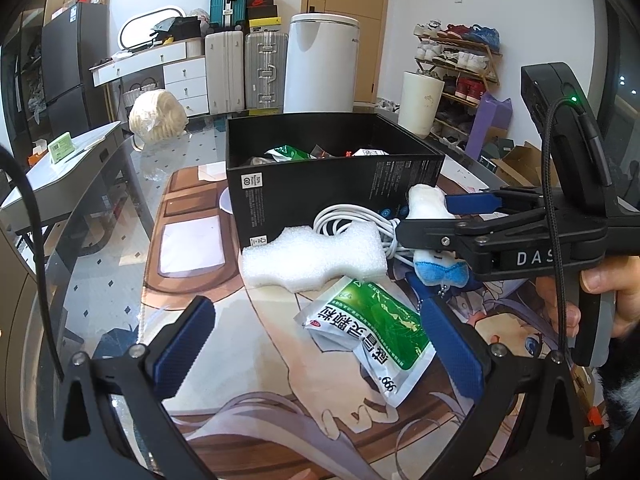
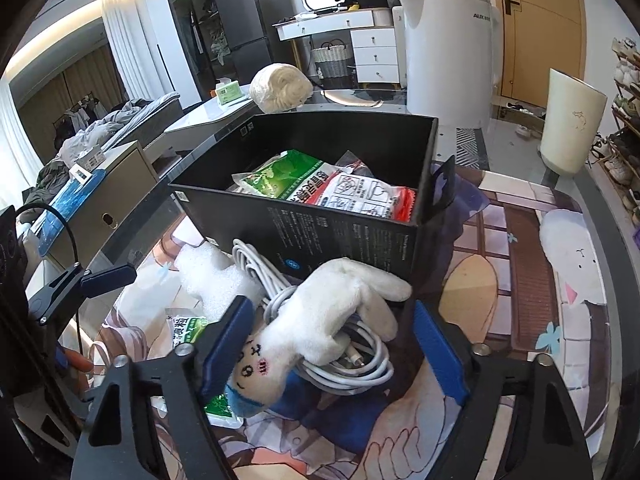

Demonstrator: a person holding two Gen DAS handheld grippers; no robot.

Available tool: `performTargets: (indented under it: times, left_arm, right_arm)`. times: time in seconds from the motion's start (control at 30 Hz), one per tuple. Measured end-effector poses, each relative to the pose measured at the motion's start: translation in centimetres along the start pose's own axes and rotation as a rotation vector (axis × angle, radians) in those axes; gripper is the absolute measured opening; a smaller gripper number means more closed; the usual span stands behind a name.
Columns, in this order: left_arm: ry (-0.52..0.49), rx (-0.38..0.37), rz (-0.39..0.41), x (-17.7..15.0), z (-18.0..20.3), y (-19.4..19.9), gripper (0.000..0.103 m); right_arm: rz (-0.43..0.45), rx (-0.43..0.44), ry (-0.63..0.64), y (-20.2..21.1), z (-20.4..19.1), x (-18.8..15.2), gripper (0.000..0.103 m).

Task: Organize soft objects
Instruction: 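Grasp the white plush toy with right tool while left tool moves to green sachet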

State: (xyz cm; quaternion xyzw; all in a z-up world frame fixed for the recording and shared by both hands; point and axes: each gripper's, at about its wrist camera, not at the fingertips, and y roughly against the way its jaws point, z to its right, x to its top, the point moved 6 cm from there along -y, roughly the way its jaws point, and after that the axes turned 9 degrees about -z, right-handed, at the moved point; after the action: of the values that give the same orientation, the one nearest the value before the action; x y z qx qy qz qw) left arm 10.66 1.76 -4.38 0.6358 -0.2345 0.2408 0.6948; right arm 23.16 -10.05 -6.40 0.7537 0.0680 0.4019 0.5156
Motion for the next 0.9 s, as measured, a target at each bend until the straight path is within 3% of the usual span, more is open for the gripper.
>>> performTargets:
  times: [0.4, 0.9]
  left_arm:
    - [-0.001, -0.002, -0.001, 0.0, 0.1, 0.0, 0.103]
    - [-0.009, 0.0, -0.009, -0.1, 0.3, -0.2, 0.103]
  right_arm:
    - [0.027, 0.013, 0.008, 0.6, -0.2, -0.2, 0.053]
    - [0.115, 0.038, -0.002, 3.6, 0.5, -1.1, 0.05]
